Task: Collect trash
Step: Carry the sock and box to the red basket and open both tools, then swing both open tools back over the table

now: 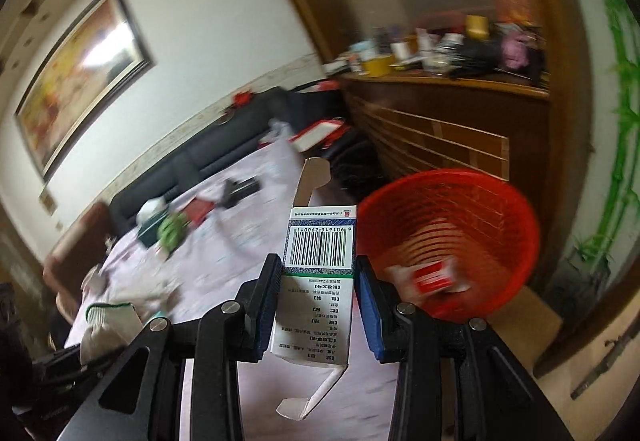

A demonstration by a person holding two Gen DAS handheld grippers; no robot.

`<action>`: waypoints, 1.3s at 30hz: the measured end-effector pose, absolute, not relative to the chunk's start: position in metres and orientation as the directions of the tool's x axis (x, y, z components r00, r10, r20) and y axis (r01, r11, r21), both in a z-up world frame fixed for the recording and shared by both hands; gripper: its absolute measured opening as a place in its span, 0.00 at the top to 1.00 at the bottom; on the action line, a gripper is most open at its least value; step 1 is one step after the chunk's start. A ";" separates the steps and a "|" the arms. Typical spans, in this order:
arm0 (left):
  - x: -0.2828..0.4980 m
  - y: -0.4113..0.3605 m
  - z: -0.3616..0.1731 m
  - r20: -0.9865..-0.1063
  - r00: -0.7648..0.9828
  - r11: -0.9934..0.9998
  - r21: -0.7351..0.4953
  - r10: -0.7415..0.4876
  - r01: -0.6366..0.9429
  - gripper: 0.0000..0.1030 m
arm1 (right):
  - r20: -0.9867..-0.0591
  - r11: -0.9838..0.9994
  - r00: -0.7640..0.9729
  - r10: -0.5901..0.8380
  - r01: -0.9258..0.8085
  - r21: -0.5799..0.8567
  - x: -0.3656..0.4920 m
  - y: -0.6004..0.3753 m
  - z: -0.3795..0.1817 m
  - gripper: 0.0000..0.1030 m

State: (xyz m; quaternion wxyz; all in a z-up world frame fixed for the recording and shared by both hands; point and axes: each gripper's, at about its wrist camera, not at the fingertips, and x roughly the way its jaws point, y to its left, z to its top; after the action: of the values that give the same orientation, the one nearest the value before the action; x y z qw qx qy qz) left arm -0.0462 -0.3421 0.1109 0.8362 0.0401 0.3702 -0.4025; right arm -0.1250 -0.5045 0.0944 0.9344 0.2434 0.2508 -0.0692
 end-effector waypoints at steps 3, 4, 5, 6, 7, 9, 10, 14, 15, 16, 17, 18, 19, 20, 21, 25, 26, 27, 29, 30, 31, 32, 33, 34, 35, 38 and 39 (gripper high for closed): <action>-0.025 -0.391 0.105 -0.664 0.329 0.636 -0.289 -0.672 0.715 0.71 | -0.516 0.849 0.856 -0.033 0.297 0.438 -0.124 -0.545 0.095 0.61; -0.019 -0.402 0.104 -0.668 0.319 0.634 -0.298 -0.673 0.713 0.71 | -0.519 0.839 0.854 -0.031 0.304 0.451 -0.123 -0.556 0.094 0.61; -0.016 -0.410 0.103 -0.671 0.314 0.633 -0.300 -0.672 0.713 0.71 | -0.526 0.825 0.850 -0.028 0.317 0.467 -0.121 -0.570 0.092 0.61; -0.013 -0.422 0.100 -0.674 0.308 0.630 -0.300 -0.671 0.716 0.71 | -0.531 0.816 0.847 -0.029 0.327 0.477 -0.119 -0.578 0.091 0.61; -0.009 -0.433 0.097 -0.679 0.302 0.627 -0.299 -0.669 0.719 0.71 | -0.536 0.804 0.844 -0.030 0.339 0.488 -0.117 -0.589 0.089 0.60; -0.004 -0.446 0.093 -0.683 0.303 0.633 -0.299 -0.665 0.714 0.61 | -0.545 0.793 0.838 -0.028 0.351 0.498 -0.112 -0.605 0.088 0.60; 0.000 -0.452 0.089 -0.684 0.298 0.634 -0.308 -0.666 0.709 0.54 | -0.551 0.789 0.834 -0.031 0.359 0.499 -0.109 -0.611 0.086 0.59; 0.008 -0.462 0.083 -0.692 0.288 0.635 -0.314 -0.662 0.706 0.43 | -0.570 0.789 0.822 -0.014 0.359 0.498 -0.096 -0.626 0.079 0.54; 0.009 -0.461 0.082 -0.701 0.291 0.641 -0.303 -0.652 0.705 0.43 | -0.572 0.790 0.820 -0.009 0.356 0.499 -0.092 -0.629 0.078 0.50; 0.009 -0.456 0.084 -0.704 0.296 0.649 -0.301 -0.645 0.699 0.43 | -0.573 0.790 0.820 -0.006 0.355 0.499 -0.089 -0.632 0.077 0.42; 0.009 -0.451 0.085 -0.703 0.299 0.651 -0.301 -0.645 0.697 0.43 | -0.572 0.791 0.820 -0.008 0.356 0.499 -0.088 -0.634 0.076 0.39; 0.007 -0.441 0.090 -0.697 0.317 0.658 -0.292 -0.644 0.695 0.43 | -0.569 0.792 0.822 -0.018 0.359 0.494 -0.087 -0.637 0.076 0.39; 0.005 -0.431 0.094 -0.690 0.338 0.666 -0.279 -0.640 0.692 0.43 | -0.567 0.795 0.823 -0.030 0.364 0.486 -0.087 -0.639 0.076 0.39; 0.003 -0.422 0.098 -0.683 0.364 0.678 -0.262 -0.633 0.687 0.43 | -0.565 0.796 0.824 -0.039 0.368 0.481 -0.086 -0.642 0.077 0.39; 0.000 -0.409 0.104 -0.672 0.406 0.698 -0.236 -0.620 0.676 0.42 | -0.559 0.796 0.828 -0.042 0.366 0.482 -0.085 -0.643 0.079 0.39; -0.007 -0.373 0.114 -0.655 0.507 0.761 -0.166 -0.560 0.627 0.39 | -0.518 0.809 0.855 0.006 0.300 0.505 -0.066 -0.632 0.094 0.39; -0.009 -0.364 0.116 -0.652 0.522 0.772 -0.158 -0.550 0.616 0.39 | -0.507 0.822 0.861 0.020 0.274 0.498 -0.061 -0.625 0.099 0.38; -0.011 -0.354 0.117 -0.649 0.541 0.787 -0.148 -0.534 0.599 0.39 | -0.496 0.839 0.868 0.041 0.240 0.489 -0.055 -0.614 0.104 0.37; -0.013 -0.333 0.117 -0.643 0.573 0.816 -0.148 -0.508 0.558 0.39 | -0.494 0.856 0.867 0.072 0.200 0.476 -0.049 -0.597 0.107 0.36; -0.015 -0.321 0.117 -0.644 0.578 0.827 -0.158 -0.501 0.540 0.39 | -0.496 0.864 0.864 0.089 0.181 0.470 -0.046 -0.588 0.107 0.36; -0.018 -0.306 0.115 -0.649 0.582 0.839 -0.171 -0.491 0.517 0.39 | -0.496 0.869 0.861 0.114 0.155 0.469 -0.045 -0.578 0.107 0.36; -0.020 -0.297 0.114 -0.652 0.584 0.845 -0.175 -0.484 0.505 0.39 | -0.498 0.874 0.856 0.136 0.133 0.468 -0.045 -0.569 0.105 0.36; -0.023 -0.286 0.112 -0.658 0.586 0.853 -0.177 -0.473 0.491 0.39 | -0.502 0.877 0.849 0.162 0.109 0.468 -0.045 -0.559 0.103 0.36; -0.027 -0.270 0.110 -0.666 0.586 0.861 -0.176 -0.461 0.477 0.39 | -0.504 0.877 0.845 0.181 0.094 0.472 -0.046 -0.552 0.100 0.36; -0.029 -0.262 0.110 -0.668 0.590 0.866 -0.175 -0.454 0.469 0.39 | -0.506 0.874 0.838 0.203 0.078 0.479 -0.046 -0.545 0.098 0.36; -0.036 -0.221 0.107 -0.665 0.605 0.880 -0.181 -0.438 0.438 0.39 | -0.521 0.879 0.821 0.231 0.053 0.474 -0.052 -0.517 0.094 0.36; -0.036 -0.204 0.106 -0.668 0.607 0.887 -0.189 -0.432 0.422 0.39 | -0.525 0.880 0.816 0.241 0.045 0.473 -0.056 -0.506 0.092 0.36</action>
State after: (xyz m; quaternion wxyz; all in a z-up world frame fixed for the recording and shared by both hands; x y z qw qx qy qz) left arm -0.0365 -0.2038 0.1055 0.8963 -0.0062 0.3741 -0.2381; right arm -0.0559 -0.5062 0.0923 0.9223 0.2394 0.2986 0.0534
